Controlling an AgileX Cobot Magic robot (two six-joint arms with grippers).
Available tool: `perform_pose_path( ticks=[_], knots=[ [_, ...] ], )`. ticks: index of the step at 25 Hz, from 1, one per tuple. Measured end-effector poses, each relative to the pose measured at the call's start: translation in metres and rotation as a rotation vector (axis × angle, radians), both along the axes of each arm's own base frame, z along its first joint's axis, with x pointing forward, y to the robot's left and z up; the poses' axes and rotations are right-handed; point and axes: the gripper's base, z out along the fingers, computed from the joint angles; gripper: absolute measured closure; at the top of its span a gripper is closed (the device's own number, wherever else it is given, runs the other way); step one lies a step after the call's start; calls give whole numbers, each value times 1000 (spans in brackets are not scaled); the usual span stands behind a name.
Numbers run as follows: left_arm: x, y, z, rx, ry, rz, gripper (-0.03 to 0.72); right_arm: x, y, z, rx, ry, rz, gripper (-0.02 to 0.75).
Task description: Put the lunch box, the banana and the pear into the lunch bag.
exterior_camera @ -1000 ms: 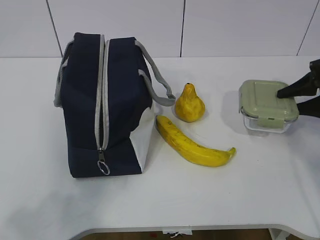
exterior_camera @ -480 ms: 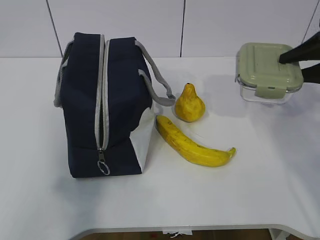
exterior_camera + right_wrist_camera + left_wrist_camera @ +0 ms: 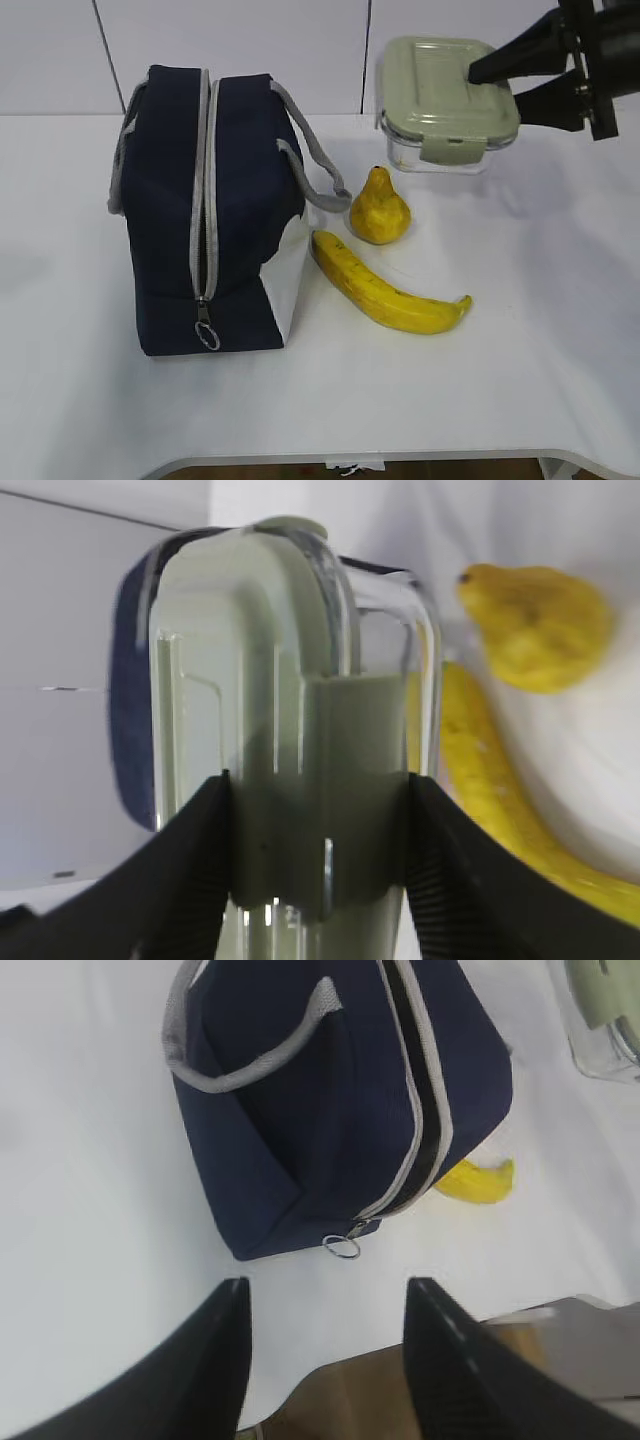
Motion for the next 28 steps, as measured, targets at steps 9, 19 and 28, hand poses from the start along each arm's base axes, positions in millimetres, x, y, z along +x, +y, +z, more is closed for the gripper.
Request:
perform_pose_path(
  ticks=[9,19,28],
  knots=[
    [100,-19,2,-15,172,-146,307,4,47,32,17,-104,130,353],
    [187,-36,-12,-96,252,-238,304,-1,89,42,29,-142,210,353],
    [220,-44,-40,-158,352,-276,304,2,114,46,58,-179,162,353]
  ],
)
